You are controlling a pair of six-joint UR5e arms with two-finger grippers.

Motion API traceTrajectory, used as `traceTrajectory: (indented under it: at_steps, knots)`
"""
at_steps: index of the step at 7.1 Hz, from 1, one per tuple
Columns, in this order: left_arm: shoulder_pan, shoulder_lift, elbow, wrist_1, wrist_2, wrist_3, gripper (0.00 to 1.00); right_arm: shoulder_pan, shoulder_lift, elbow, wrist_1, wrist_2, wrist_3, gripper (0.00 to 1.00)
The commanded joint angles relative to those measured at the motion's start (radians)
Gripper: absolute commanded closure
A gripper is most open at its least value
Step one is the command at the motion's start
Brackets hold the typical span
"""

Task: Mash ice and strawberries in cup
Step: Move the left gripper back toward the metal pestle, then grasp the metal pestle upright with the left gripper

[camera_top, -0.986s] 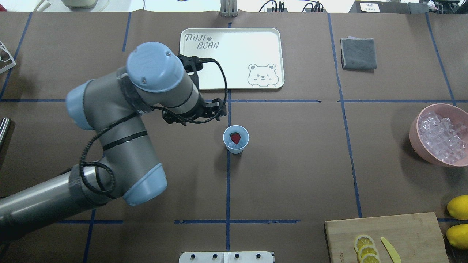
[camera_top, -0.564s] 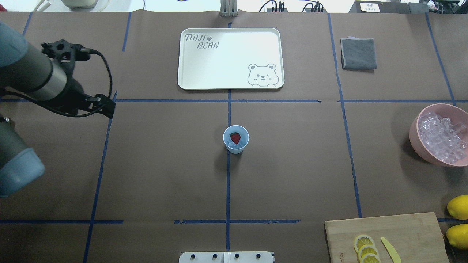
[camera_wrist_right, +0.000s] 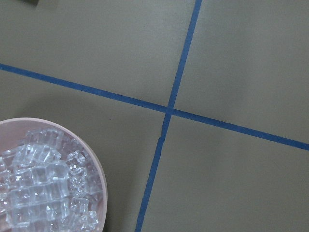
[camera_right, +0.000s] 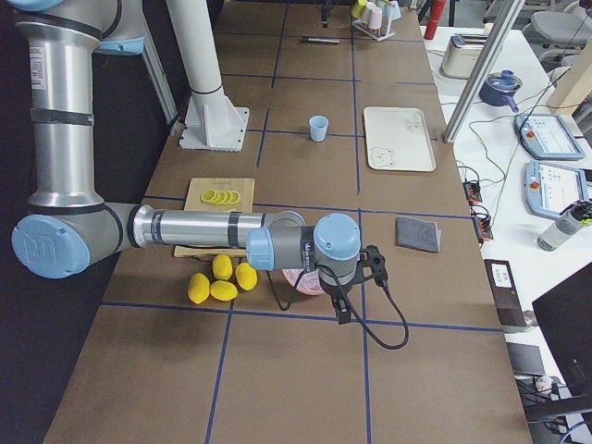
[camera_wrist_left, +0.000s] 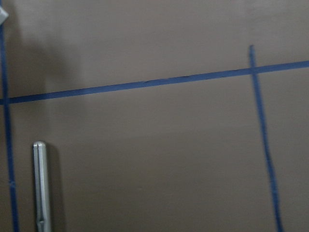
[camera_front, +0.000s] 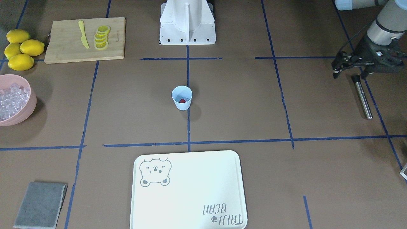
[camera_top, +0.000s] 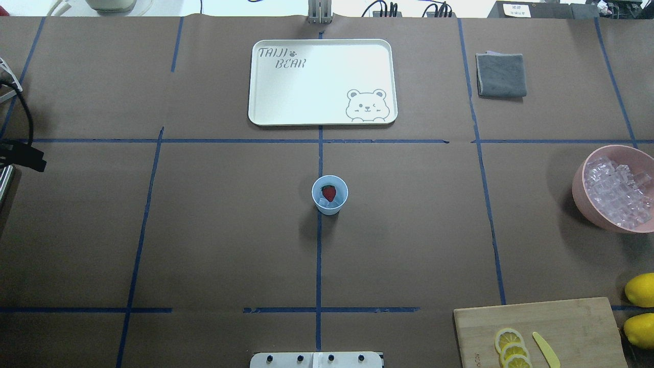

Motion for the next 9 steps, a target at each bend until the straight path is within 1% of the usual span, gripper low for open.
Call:
traceTrajectory:
  at_steps: [1, 2, 3, 4, 5, 6, 7, 8, 9]
  knots:
    - [-0.035, 0.071, 0.208, -0.354, -0.012, -0.004, 0.00, 0.000, 0.001, -0.001, -0.001, 0.000, 0.000, 0.01]
    - [-0.035, 0.073, 0.296, -0.445, -0.012, -0.016, 0.00, 0.000, -0.001, -0.001, -0.001, 0.000, 0.000, 0.01]
    - [-0.035, 0.073, 0.362, -0.507, -0.004, -0.048, 0.00, 0.000, -0.001, -0.001, -0.001, 0.000, 0.000, 0.01]
    - [-0.034, 0.067, 0.467, -0.618, 0.000, -0.065, 0.00, 0.000, -0.001, -0.001, -0.001, 0.000, 0.000, 0.01]
    - [-0.027, 0.051, 0.558, -0.727, 0.000, -0.127, 0.00, 0.000, 0.001, 0.001, -0.001, 0.001, 0.000, 0.01]
    - [-0.026, 0.039, 0.595, -0.771, 0.002, -0.186, 0.00, 0.000, 0.001, -0.001, -0.001, 0.000, 0.000, 0.01]
    - [-0.026, 0.038, 0.600, -0.773, 0.009, -0.200, 0.00, 0.000, 0.002, -0.001, -0.001, 0.000, 0.000, 0.01]
    - [-0.024, 0.027, 0.614, -0.771, 0.076, -0.223, 0.00, 0.000, 0.002, -0.001, -0.001, 0.000, 0.000, 0.01]
    - [-0.024, 0.016, 0.623, -0.771, 0.085, -0.225, 0.00, 0.000, 0.002, -0.001, -0.001, 0.001, 0.000, 0.01]
